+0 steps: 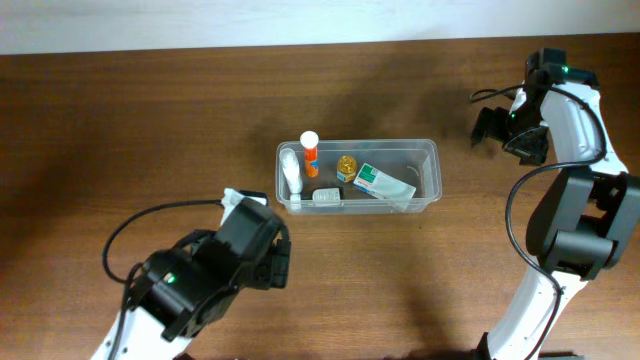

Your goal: Pack container

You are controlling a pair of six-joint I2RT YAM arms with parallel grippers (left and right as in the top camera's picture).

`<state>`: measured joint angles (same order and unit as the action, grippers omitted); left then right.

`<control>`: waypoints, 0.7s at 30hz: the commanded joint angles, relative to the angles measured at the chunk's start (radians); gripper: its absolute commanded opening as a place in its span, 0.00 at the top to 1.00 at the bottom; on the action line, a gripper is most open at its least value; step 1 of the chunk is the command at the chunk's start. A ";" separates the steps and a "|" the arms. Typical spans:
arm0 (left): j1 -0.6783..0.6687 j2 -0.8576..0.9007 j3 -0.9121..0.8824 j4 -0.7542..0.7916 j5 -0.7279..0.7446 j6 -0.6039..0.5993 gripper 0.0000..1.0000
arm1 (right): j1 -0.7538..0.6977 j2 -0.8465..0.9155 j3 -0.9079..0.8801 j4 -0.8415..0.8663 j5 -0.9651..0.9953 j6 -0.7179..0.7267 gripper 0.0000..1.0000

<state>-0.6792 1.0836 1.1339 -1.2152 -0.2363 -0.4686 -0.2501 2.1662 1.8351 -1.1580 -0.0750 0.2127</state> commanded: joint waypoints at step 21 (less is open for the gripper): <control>0.002 -0.045 -0.196 0.349 -0.041 0.199 0.01 | -0.006 -0.013 -0.002 0.000 0.008 0.002 0.02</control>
<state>-0.6792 1.1236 1.0340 -0.9260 -0.2699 -0.3473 -0.2501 2.1662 1.8351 -1.1580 -0.0746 0.2127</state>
